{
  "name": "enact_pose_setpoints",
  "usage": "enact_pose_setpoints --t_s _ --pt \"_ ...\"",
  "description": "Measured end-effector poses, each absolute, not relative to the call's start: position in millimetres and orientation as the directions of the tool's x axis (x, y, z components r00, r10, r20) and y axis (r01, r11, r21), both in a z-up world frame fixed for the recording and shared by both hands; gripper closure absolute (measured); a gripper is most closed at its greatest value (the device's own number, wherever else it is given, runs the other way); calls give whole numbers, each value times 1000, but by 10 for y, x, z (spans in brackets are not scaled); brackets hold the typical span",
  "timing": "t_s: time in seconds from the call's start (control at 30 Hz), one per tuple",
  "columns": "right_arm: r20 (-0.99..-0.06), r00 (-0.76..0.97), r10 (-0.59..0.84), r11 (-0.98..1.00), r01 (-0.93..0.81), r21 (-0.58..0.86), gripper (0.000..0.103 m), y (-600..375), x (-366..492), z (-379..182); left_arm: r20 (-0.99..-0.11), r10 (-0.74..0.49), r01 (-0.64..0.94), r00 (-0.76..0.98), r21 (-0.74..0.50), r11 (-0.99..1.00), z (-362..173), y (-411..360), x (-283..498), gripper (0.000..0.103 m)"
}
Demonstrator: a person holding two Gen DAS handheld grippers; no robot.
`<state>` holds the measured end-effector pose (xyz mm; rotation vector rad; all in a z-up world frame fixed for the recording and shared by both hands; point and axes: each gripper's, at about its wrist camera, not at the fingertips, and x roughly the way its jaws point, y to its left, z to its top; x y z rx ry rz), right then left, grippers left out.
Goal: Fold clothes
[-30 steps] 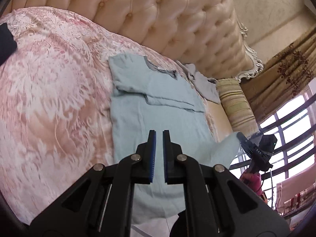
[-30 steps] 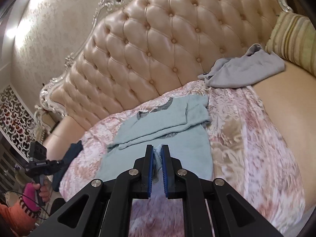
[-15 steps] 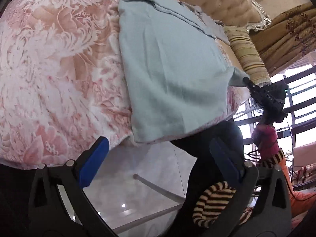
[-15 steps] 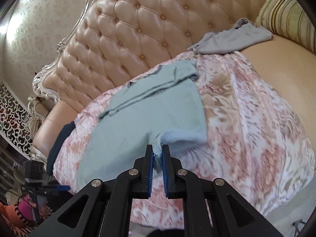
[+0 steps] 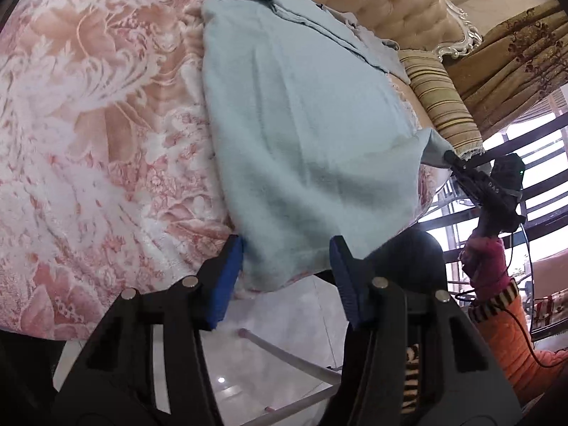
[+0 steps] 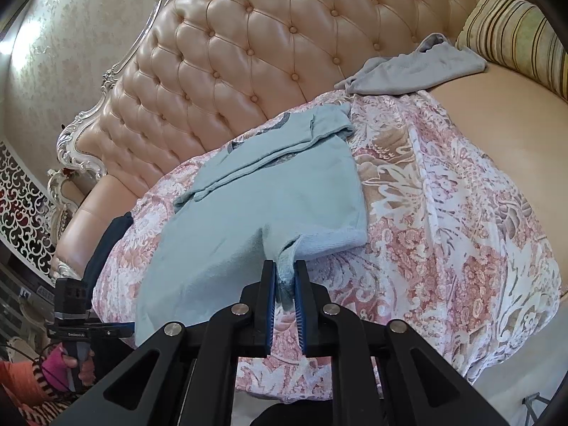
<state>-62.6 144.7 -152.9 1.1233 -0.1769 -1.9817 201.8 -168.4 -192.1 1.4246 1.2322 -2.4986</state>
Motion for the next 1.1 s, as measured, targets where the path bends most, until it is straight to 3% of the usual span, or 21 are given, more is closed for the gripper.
enact_pose_setpoints --t_s 0.43,0.47,0.5,0.53,0.57,0.9,1.1 --pt "-646 -256 -719 -646 590 484 91 1430 -656 -1541 -730 350 365 -587 -624 -691 -1947 -1794 2141 50" --pt "-646 -258 -718 -648 587 486 91 1435 -657 -1544 -735 345 366 -584 -617 -696 -1944 -1791 2142 55" --pt "-646 -260 -718 -649 583 488 91 1440 -657 -1547 -740 340 367 -581 -611 -702 -1941 -1788 2143 80" --pt "-646 -261 -718 -650 582 488 91 1443 -659 -1548 -744 335 368 -578 -604 -707 -1938 -1785 2144 91" --pt "-646 -261 -717 -651 581 488 91 1446 -661 -1549 -749 329 369 -575 -597 -713 -1935 -1782 2145 94" --pt "-640 -272 -719 -654 577 490 90 1500 -673 -1508 -784 219 389 -580 -503 -772 -1672 -1743 2241 99" --pt "-628 -276 -727 -649 574 499 90 1514 -690 -1501 -726 249 348 -641 -565 -748 -1411 -1802 2146 100"
